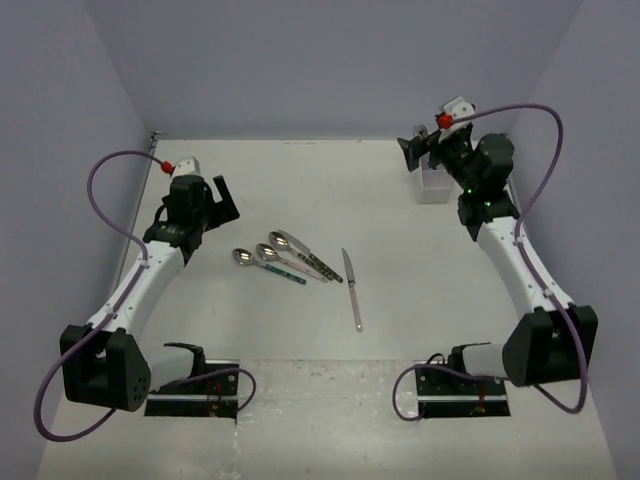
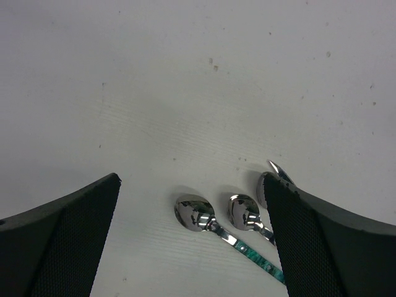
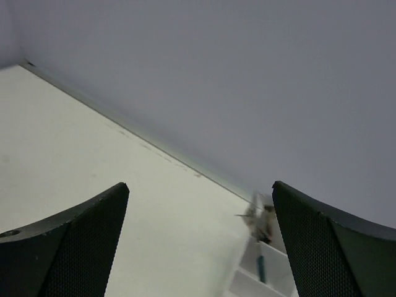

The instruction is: Sort the eating utensils into containers

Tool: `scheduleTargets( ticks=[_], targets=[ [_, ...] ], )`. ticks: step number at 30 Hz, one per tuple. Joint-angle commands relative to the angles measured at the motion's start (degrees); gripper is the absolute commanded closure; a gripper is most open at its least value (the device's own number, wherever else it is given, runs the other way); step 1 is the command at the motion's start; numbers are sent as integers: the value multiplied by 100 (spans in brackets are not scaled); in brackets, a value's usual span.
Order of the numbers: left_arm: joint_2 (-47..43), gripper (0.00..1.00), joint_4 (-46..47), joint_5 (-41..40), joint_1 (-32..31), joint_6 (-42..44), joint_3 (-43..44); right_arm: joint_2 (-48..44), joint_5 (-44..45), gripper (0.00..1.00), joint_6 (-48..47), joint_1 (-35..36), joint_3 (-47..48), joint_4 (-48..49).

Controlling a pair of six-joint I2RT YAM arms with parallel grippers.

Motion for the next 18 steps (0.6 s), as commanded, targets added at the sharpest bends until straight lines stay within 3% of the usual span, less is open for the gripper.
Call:
scheduleTargets(
  ticks=[1,4,7,9,12,18],
  targets=[
    [-116,0,116,-150,-32,-106,7,-724,1548,1,1321,853,-714,-1018],
    [-116,0,90,-194,-32,-150,-28,-1155,2014,1,2340,1478,-1032,-1763],
    [-107,0,81,-281,-32,-203,-107,-1410,2848,1,2843,2093,-1357,-2738],
    [-116,0,-24,-395,-32,-238,-116,-1507,2877,1,3029,2436,-1551,-3119],
    [-142,0,-16,-318,-32,-264,-160,-1315,2903,1,3512,2875,-1911,-3892],
    [-160,0,11,-176,-32,-273,-204,-569,3202,1,3698,3561,-2036,-4131]
  ],
)
